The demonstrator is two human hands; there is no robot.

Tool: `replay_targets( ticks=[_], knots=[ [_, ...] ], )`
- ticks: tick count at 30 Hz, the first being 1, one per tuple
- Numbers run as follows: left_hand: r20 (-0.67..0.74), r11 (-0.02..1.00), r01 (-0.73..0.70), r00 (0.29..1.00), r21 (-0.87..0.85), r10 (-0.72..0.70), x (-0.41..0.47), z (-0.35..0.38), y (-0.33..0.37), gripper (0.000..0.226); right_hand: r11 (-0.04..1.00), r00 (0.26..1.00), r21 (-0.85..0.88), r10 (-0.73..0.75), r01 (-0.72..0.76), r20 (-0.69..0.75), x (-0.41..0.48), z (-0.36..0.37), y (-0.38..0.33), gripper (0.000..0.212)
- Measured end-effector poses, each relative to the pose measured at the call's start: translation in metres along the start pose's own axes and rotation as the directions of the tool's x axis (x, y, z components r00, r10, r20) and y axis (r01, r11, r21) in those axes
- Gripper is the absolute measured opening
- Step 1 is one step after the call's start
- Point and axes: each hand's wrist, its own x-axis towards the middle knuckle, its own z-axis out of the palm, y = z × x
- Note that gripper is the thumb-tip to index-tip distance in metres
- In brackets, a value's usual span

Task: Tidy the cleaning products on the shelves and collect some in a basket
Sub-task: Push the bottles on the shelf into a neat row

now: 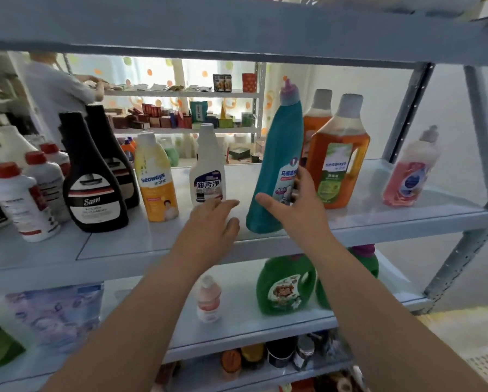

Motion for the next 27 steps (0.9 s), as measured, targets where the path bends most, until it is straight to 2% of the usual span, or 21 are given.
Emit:
replay_targets(
  ticks=[2, 4, 7, 18, 22, 27],
  knots=[
    [0.052, 0.979, -0.018, 0.999, 0.203, 0.007, 0.010, 0.007, -0.011, 0.042, 1.000, 1.000, -0.031, 0.001, -0.001, 0.005, 0.017, 0.000, 0.011, 0.075],
    [0.082, 0.958, -0.020, 0.997, 0.285, -0.003, 0.015, 0.014, -0.019, 0.042, 0.998, 1.000, -0.063, -0.006, 0.007, 0.020, 0.032, 0.003, 0.022, 0.080],
    [0.076, 0.963, 0.002, 0.997, 0.270, -0.023, 0.018, 0.020, -0.024, 0.041, 0.996, 0.999, -0.090, -0.017, 0.020, 0.030, 0.050, 0.009, 0.036, 0.088],
    [0.007, 0.956, 0.002, 1.000, 0.292, -0.004, 0.017, 0.026, -0.030, 0.043, 0.975, 0.998, -0.214, -0.059, 0.054, -0.020, 0.095, 0.044, 0.057, 0.091],
    [0.005, 0.958, 0.017, 1.000, 0.285, -0.019, 0.018, 0.027, -0.032, 0.046, 0.969, 0.998, -0.244, -0.033, 0.020, -0.049, 0.104, 0.057, 0.059, 0.093],
    [0.009, 0.960, 0.030, 0.999, 0.279, -0.034, 0.017, 0.028, -0.032, 0.046, 0.964, 0.997, -0.254, 0.076, -0.081, -0.030, 0.101, 0.068, 0.069, 0.089]
  ],
)
